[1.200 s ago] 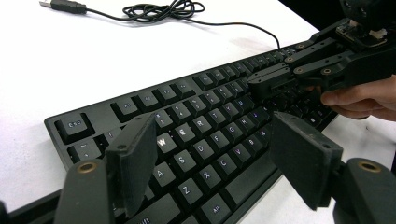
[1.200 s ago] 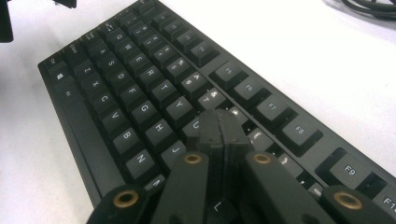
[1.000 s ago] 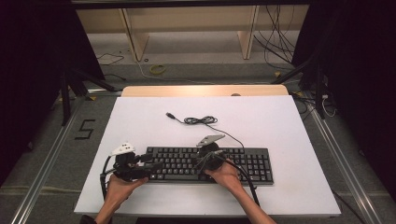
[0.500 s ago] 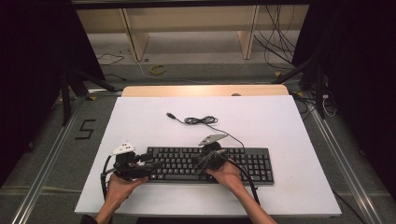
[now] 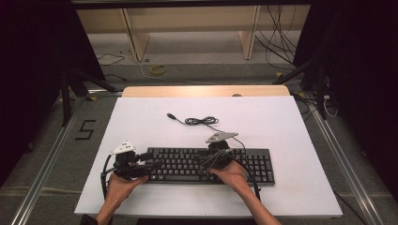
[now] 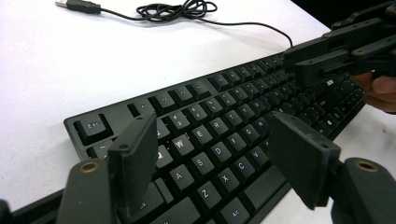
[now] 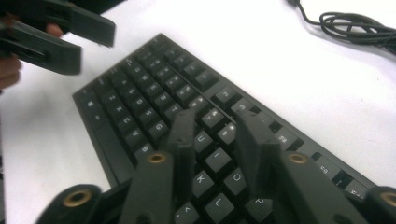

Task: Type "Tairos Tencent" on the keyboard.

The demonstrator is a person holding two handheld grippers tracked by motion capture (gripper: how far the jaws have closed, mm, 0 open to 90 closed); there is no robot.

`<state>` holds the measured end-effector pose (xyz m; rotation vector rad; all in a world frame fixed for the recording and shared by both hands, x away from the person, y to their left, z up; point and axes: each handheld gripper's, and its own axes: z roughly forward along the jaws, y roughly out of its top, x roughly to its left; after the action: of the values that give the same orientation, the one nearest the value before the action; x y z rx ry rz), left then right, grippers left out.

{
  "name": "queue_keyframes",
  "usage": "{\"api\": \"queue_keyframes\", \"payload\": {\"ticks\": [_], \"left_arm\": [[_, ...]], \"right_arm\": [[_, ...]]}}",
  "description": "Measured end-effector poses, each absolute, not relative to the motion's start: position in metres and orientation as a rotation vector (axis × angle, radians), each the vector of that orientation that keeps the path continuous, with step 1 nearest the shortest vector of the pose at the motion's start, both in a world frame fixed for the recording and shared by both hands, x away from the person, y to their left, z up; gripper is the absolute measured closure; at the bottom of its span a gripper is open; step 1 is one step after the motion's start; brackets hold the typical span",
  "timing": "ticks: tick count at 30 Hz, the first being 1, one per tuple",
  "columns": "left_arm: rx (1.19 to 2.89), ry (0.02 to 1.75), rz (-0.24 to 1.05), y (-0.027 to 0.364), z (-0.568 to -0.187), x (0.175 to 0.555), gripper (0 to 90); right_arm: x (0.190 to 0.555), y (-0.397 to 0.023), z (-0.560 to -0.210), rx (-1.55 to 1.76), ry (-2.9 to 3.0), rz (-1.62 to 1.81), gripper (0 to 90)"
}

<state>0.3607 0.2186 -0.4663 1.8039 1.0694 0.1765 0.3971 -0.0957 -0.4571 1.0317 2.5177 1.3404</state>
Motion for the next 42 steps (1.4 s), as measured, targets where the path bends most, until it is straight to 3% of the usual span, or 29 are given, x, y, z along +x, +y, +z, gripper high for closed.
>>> {"api": "queue_keyframes", "payload": {"ticks": [7,12,31,42], "left_arm": [[1.822,1.062,0.164,0.212,-0.467,0.366,36.9],[1.840,1.062,0.156,0.208,-0.468,0.369,41.6],[1.947,1.022,0.119,0.184,-0.472,0.387,63.8],[2.008,1.007,0.129,0.177,-0.473,0.391,84.1]], "right_arm": [[0.394,-0.103,-0.452,1.044,2.496,1.383,48.2],[0.390,-0.106,-0.450,1.041,2.476,1.393,39.4],[0.383,-0.113,-0.448,1.041,2.455,1.399,32.3],[0.382,-0.112,-0.448,1.044,2.456,1.399,30.7]]}}
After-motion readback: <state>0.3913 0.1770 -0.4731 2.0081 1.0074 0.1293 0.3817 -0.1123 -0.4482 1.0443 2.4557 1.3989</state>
